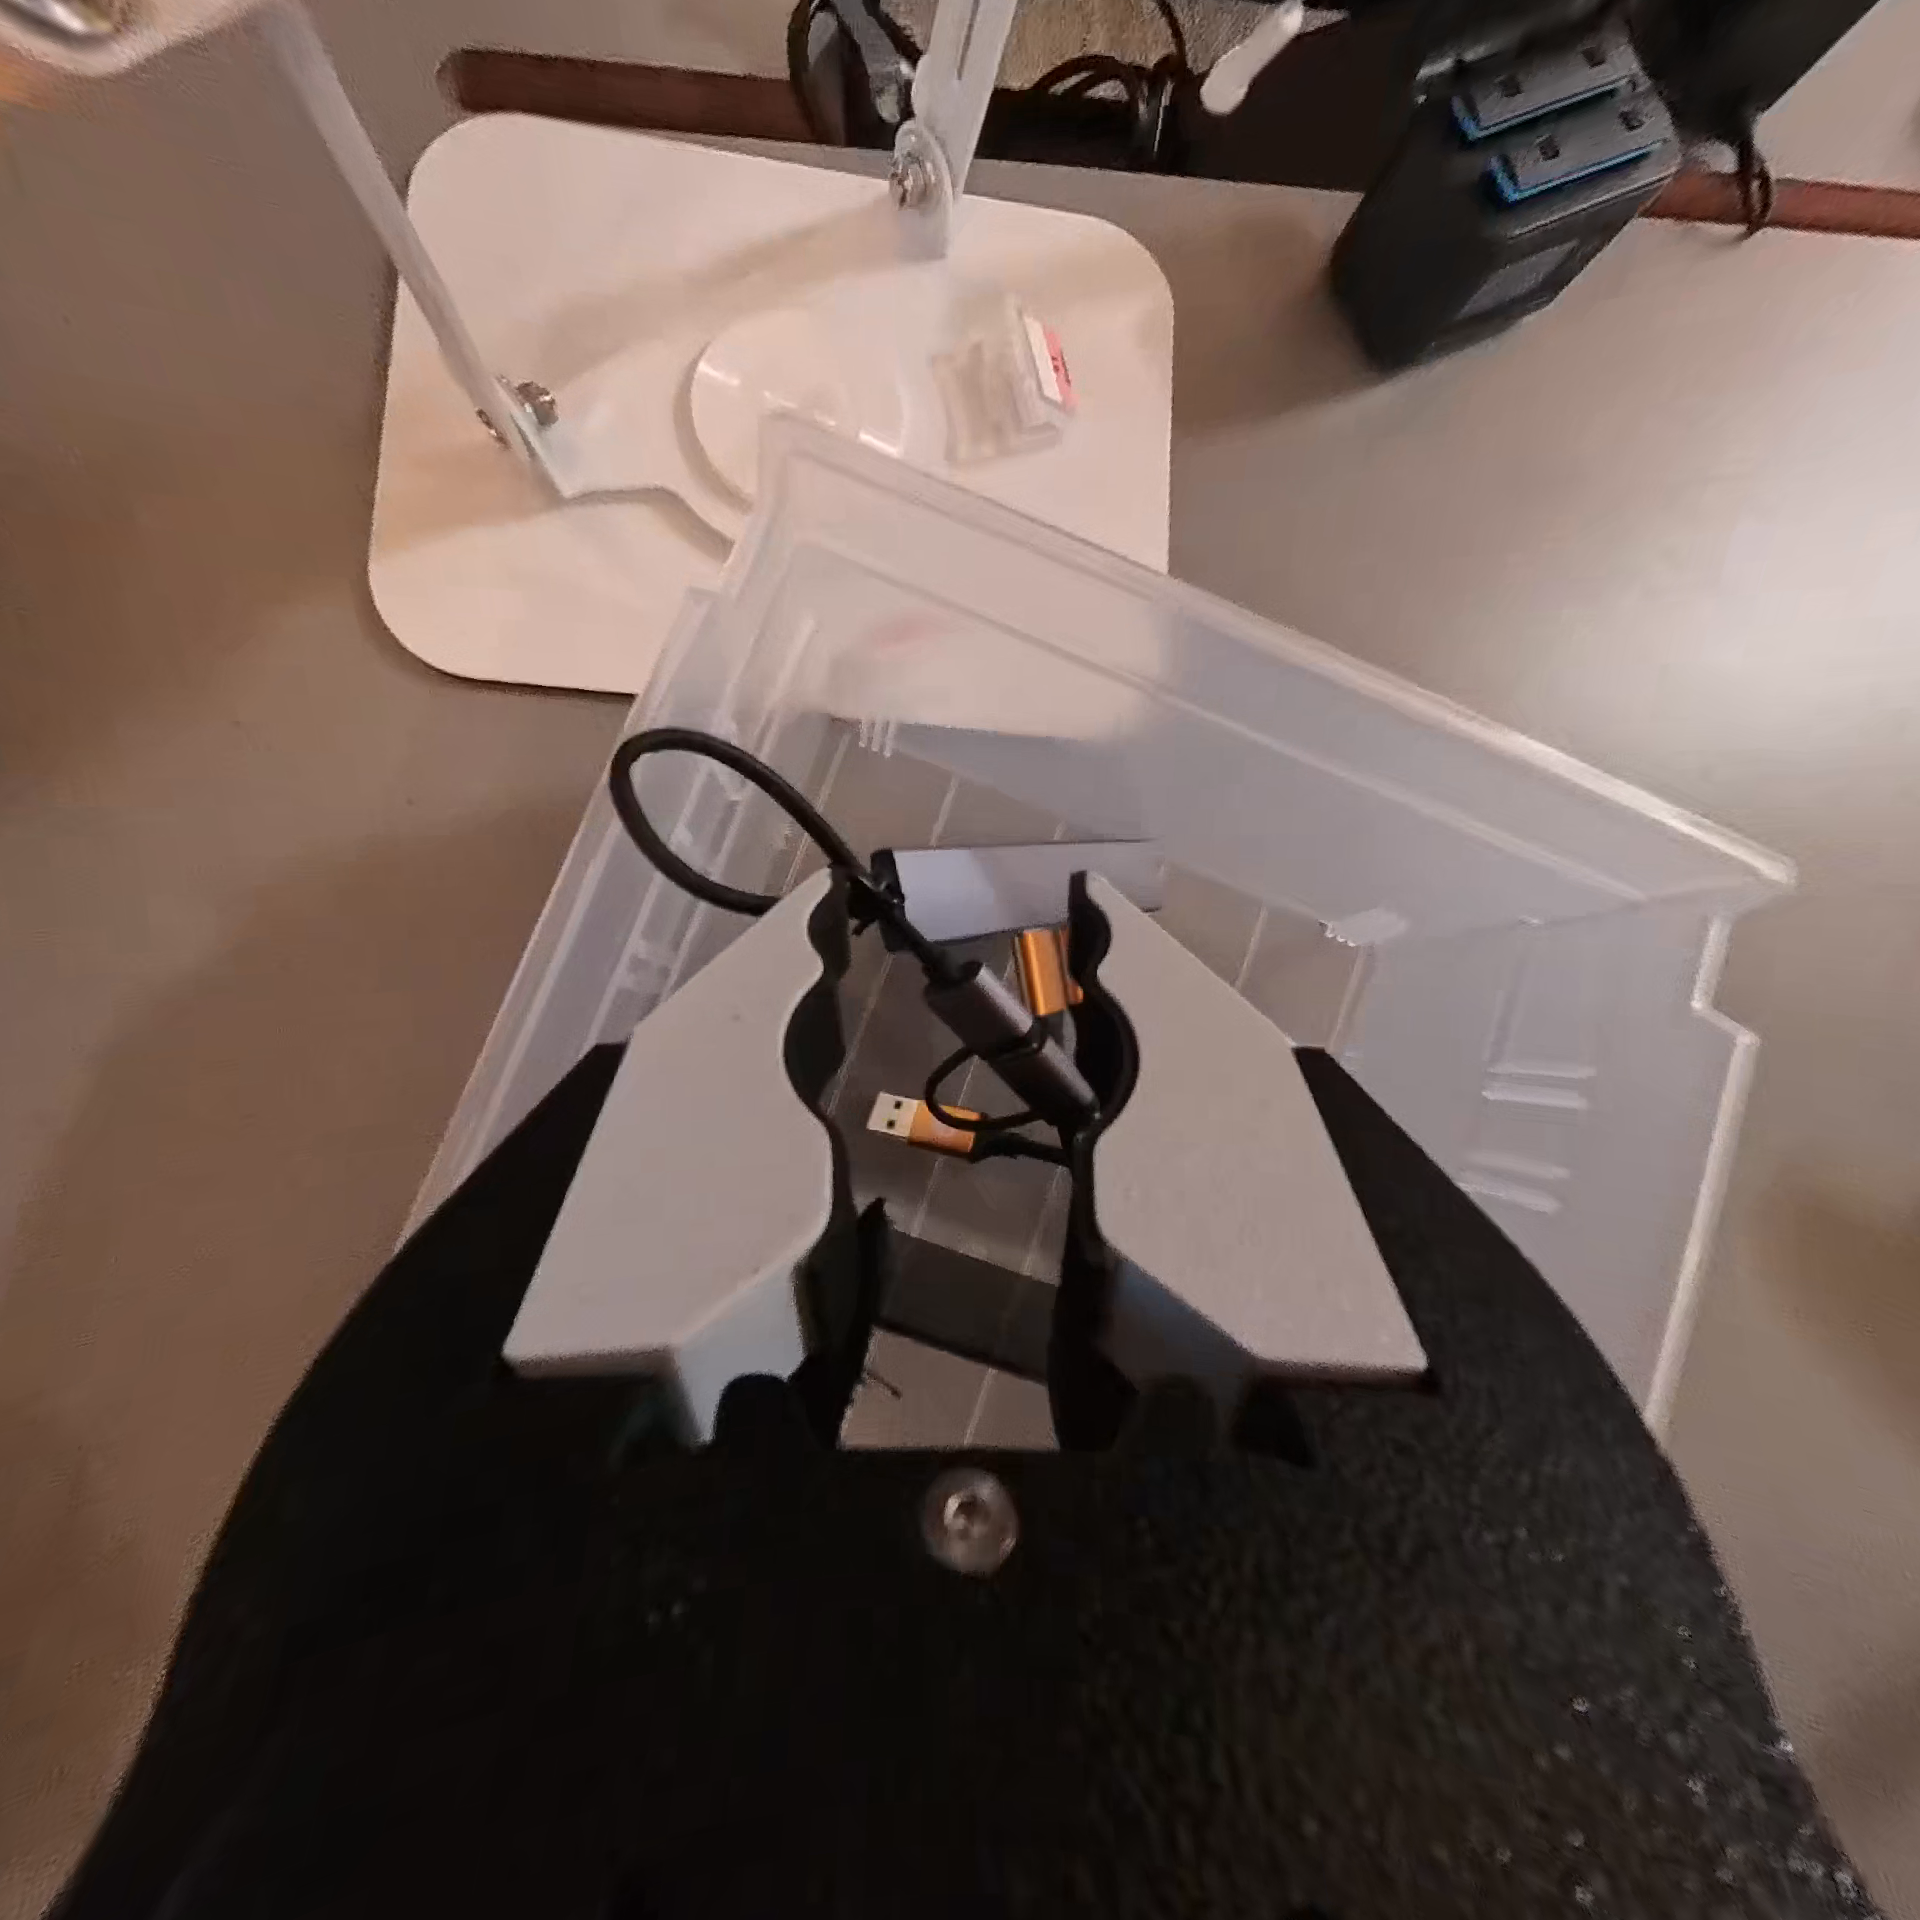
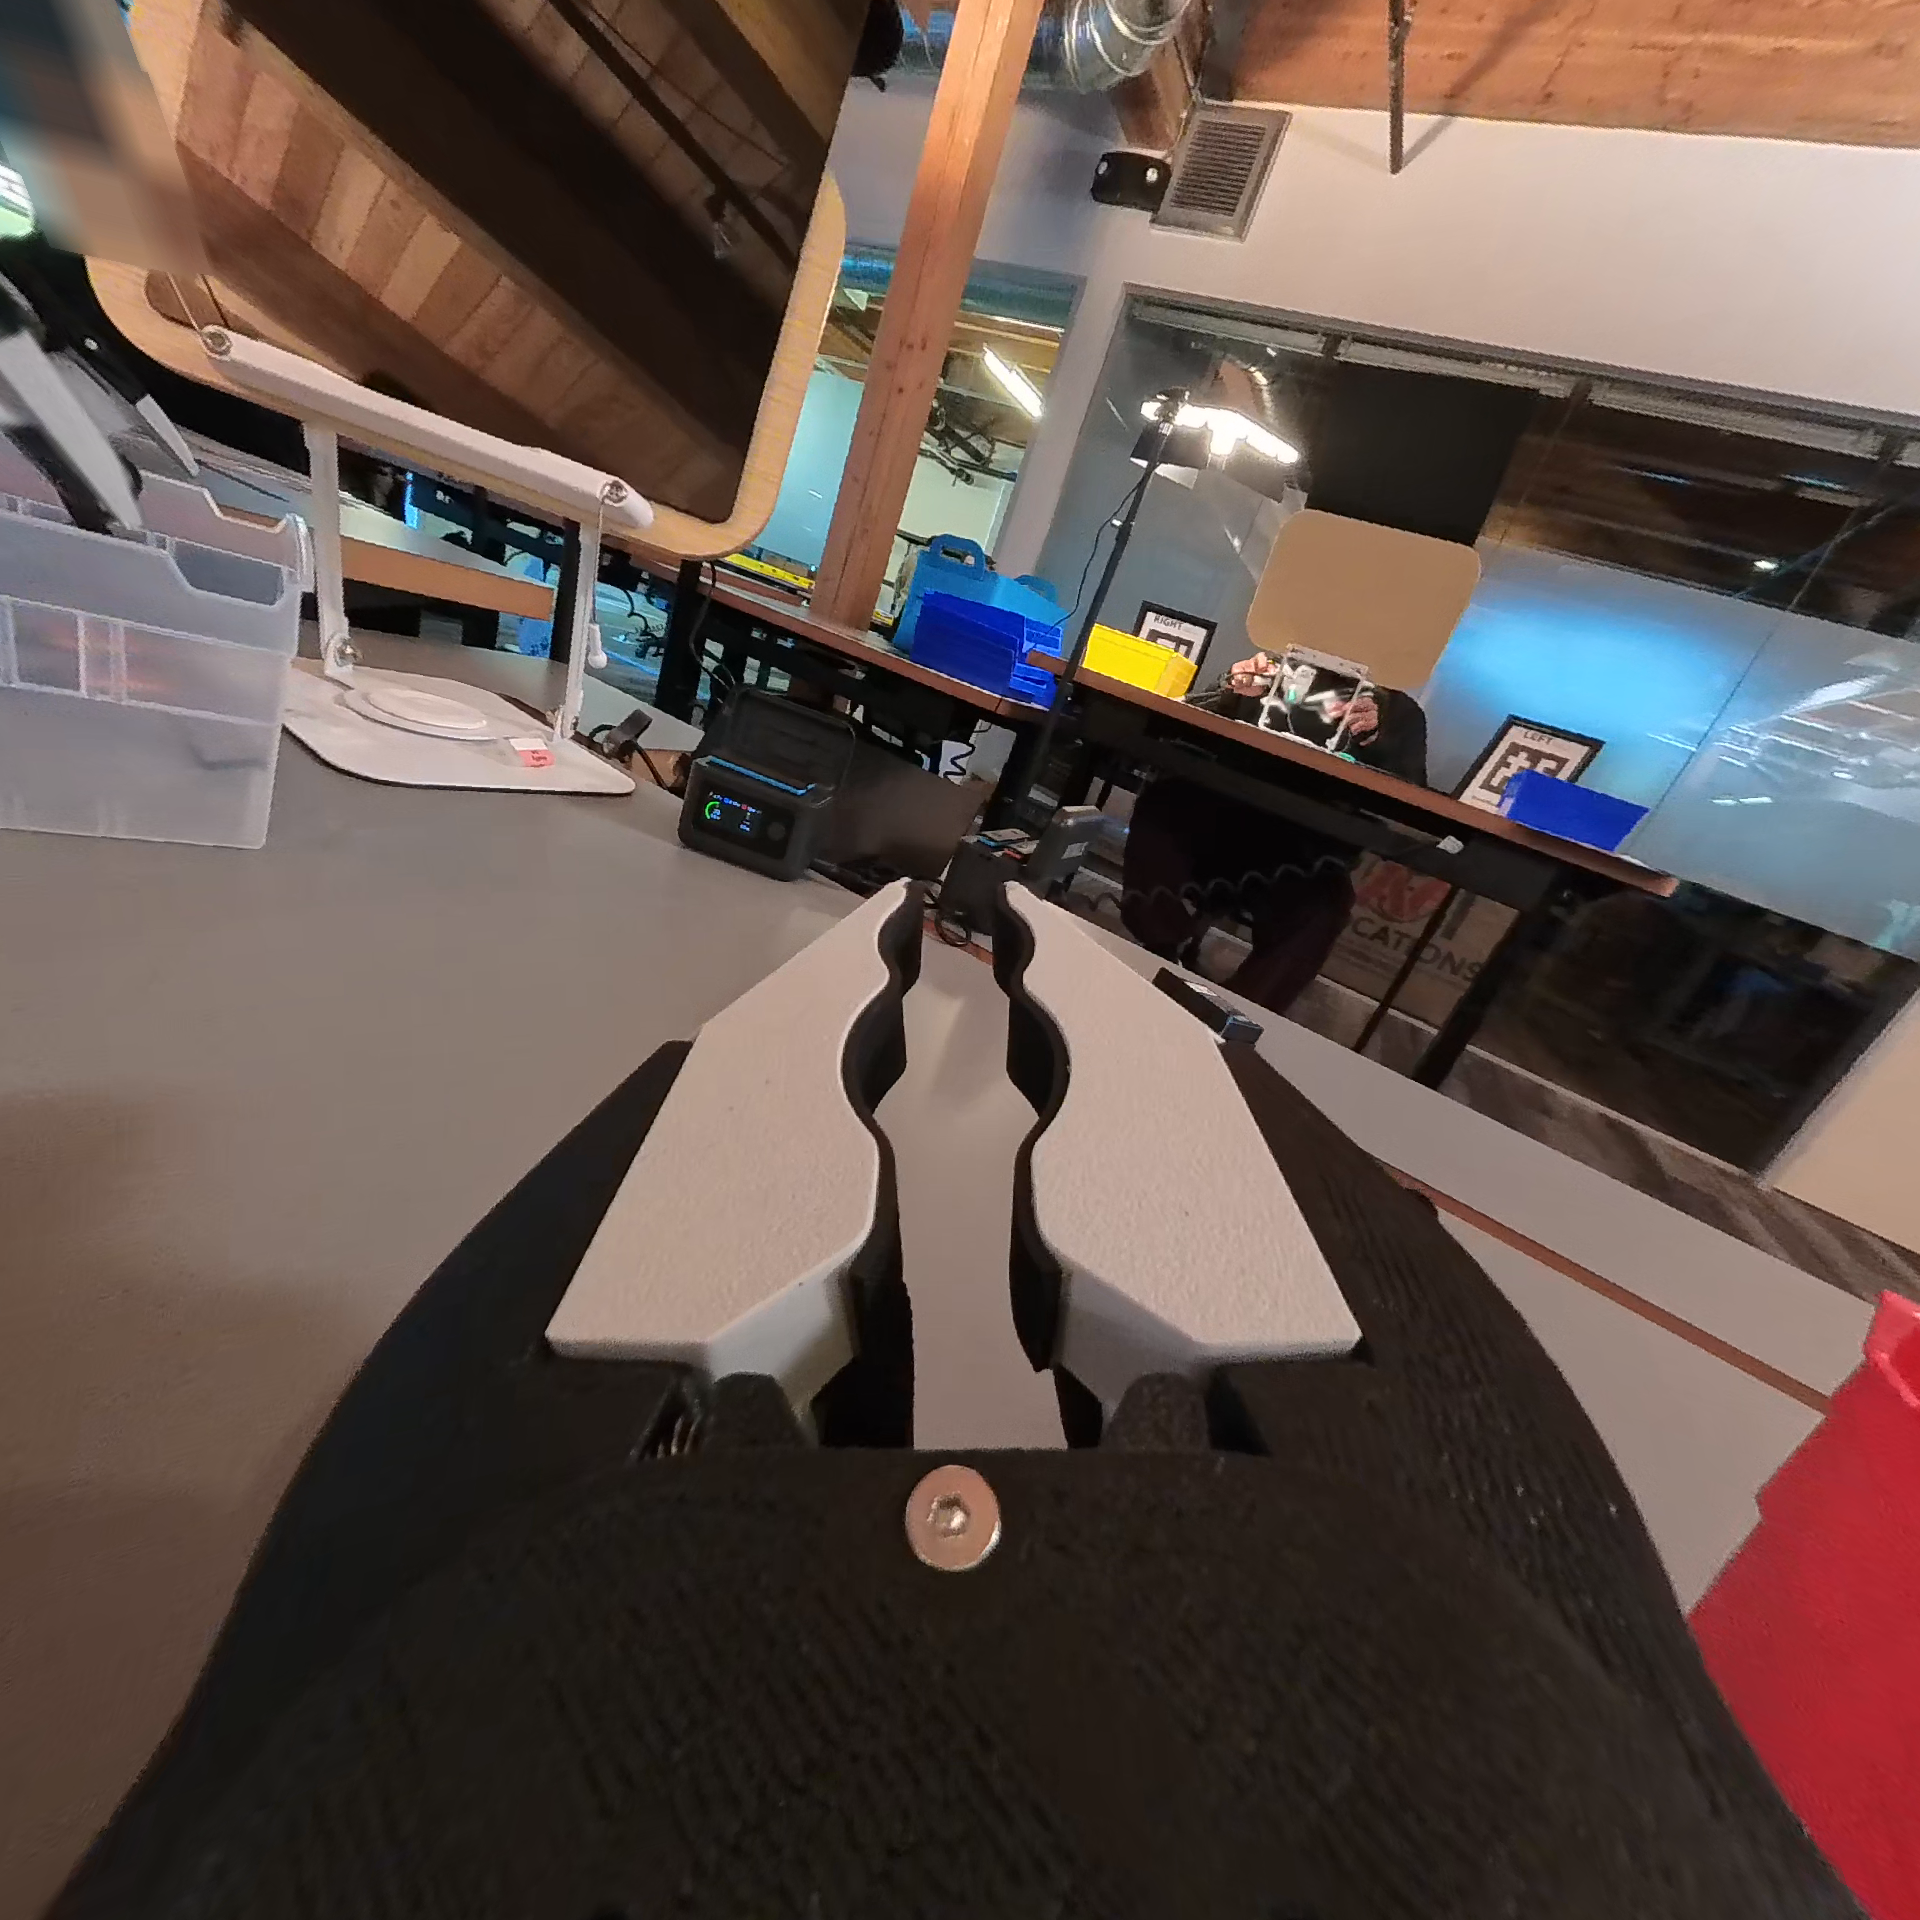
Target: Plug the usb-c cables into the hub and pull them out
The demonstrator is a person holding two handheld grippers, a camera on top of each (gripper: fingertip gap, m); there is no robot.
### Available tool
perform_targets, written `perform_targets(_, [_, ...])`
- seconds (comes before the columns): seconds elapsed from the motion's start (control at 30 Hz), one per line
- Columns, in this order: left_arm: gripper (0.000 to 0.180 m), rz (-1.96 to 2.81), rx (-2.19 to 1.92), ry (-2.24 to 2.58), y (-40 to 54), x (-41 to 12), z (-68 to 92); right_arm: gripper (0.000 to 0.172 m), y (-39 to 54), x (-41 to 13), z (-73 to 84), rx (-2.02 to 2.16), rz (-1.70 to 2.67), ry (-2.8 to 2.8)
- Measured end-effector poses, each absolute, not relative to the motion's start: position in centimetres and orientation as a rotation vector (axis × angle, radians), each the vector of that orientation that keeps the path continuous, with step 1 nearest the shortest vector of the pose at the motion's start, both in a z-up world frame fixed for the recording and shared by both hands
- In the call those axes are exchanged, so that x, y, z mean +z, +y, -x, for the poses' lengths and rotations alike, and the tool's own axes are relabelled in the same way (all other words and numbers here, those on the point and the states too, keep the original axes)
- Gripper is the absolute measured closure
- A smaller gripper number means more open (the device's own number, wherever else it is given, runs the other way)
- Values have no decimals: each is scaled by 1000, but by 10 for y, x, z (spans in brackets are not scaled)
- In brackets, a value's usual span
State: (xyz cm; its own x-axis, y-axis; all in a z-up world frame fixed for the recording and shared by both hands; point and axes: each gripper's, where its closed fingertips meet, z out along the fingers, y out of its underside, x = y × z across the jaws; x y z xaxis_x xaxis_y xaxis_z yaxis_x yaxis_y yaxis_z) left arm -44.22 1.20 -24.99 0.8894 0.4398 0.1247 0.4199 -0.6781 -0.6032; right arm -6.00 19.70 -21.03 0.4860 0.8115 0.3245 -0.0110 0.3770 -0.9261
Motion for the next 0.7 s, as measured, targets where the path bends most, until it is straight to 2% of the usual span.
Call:
perform_targets(0.2, [136, 2425, -69, -709, 13, -246, 438, 161, 197, -210, 59, 643, 1058, -920])
perform_targets(0.33, [133, 2440, 13, -751, -3, -243, 445, 161, 194, -209, 61, 647, 1052, -929])
perform_targets(0.4, [141, 2517, -9, -739, -8, -256, 439, 161, 192, -210, 62, 646, 1047, -935])
perform_targets(0.57, [144, 2533, -118, -686, 6, -273, 423, 161, 192, -210, 62, 643, 1047, -938])
perform_targets(0.6, [150, 2521, -97, -696, 8, -274, 426, 161, 193, -210, 62, 645, 1050, -937])
perform_targets(0.63, [165, 2529, -39, -690, 6, -276, 433, 161, 193, -210, 62, 646, 1051, -934])
perform_targets(0.7, [166, 2543, -23, -608, 5, -274, 432, 161, 194, -210, 61, 648, 1053, -930])
